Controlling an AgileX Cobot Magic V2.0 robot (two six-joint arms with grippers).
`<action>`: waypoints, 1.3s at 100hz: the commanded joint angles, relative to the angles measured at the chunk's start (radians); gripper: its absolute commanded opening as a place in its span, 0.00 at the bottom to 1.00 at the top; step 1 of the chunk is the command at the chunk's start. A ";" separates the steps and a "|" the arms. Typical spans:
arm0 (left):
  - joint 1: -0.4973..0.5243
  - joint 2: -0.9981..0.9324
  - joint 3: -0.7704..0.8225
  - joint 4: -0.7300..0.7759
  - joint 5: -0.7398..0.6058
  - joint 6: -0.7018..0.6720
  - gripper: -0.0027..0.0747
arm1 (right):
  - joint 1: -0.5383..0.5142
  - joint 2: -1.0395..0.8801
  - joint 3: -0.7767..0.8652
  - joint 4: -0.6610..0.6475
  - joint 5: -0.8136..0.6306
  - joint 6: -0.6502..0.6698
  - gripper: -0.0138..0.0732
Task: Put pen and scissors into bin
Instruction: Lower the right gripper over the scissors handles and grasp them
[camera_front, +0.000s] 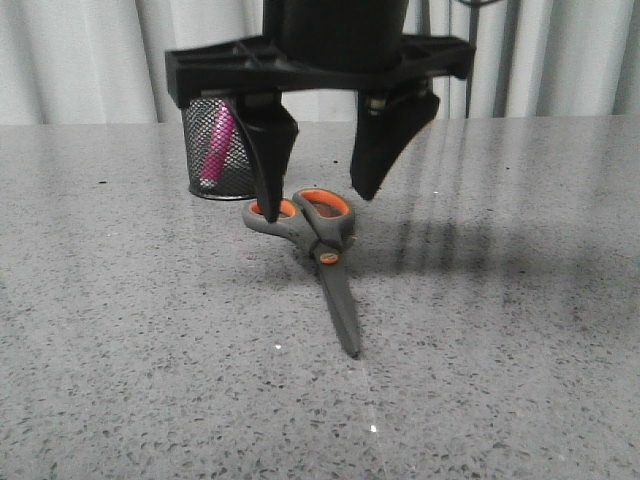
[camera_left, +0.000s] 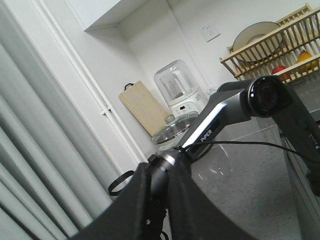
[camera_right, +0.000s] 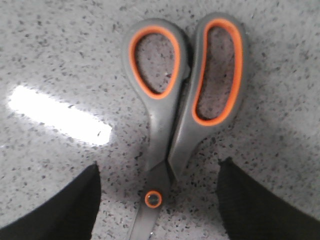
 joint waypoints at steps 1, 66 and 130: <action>-0.007 0.008 -0.021 -0.064 -0.014 -0.017 0.12 | -0.038 -0.027 -0.033 0.017 -0.005 0.012 0.67; -0.007 0.008 -0.021 -0.064 0.009 -0.017 0.12 | -0.083 0.070 -0.033 0.115 -0.080 0.012 0.63; -0.007 0.008 -0.021 -0.064 0.011 -0.019 0.12 | -0.083 0.071 -0.033 -0.037 0.038 0.011 0.08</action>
